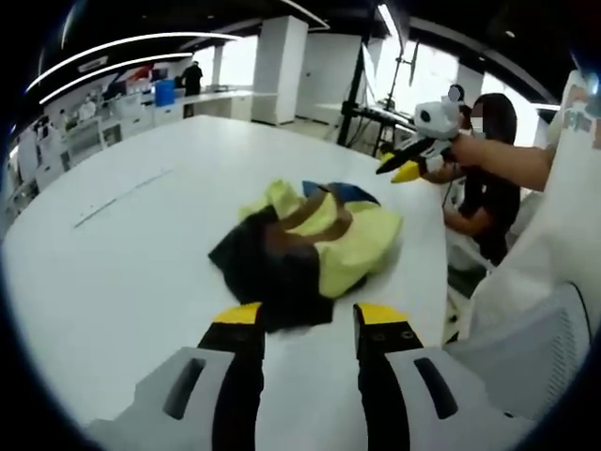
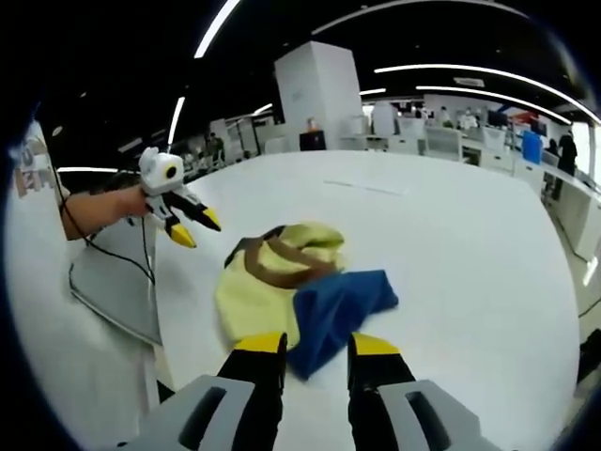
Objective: Fold the garment on the visible template until the final outline fits inside the template.
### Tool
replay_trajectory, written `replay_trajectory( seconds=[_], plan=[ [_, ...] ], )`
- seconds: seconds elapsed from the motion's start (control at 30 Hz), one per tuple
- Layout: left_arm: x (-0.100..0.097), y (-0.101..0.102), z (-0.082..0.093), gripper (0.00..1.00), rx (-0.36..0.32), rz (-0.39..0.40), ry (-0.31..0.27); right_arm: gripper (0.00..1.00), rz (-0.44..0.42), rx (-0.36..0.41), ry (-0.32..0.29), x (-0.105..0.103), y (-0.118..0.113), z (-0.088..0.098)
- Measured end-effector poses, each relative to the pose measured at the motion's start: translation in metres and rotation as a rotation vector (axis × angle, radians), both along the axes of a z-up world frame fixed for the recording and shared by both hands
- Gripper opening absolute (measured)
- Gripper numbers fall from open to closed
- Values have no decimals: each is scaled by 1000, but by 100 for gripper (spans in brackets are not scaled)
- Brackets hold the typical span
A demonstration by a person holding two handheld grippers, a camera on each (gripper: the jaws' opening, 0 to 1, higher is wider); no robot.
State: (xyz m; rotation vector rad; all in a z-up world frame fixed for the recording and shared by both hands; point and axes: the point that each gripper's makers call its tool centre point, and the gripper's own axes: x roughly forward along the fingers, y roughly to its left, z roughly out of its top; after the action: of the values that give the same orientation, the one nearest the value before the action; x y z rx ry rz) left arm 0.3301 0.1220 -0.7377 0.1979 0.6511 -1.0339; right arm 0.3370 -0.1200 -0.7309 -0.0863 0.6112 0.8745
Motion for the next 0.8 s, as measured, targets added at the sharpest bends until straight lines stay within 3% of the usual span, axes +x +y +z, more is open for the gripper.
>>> replay_trajectory(
  seconds=[0.33,0.8],
  plan=[
    [7,-6,-6,28,2,0,4,14,5,-6,6,1,4,-6],
    [23,-18,-14,27,6,33,6,18,-27,25,47,8,13,-16]
  ],
)
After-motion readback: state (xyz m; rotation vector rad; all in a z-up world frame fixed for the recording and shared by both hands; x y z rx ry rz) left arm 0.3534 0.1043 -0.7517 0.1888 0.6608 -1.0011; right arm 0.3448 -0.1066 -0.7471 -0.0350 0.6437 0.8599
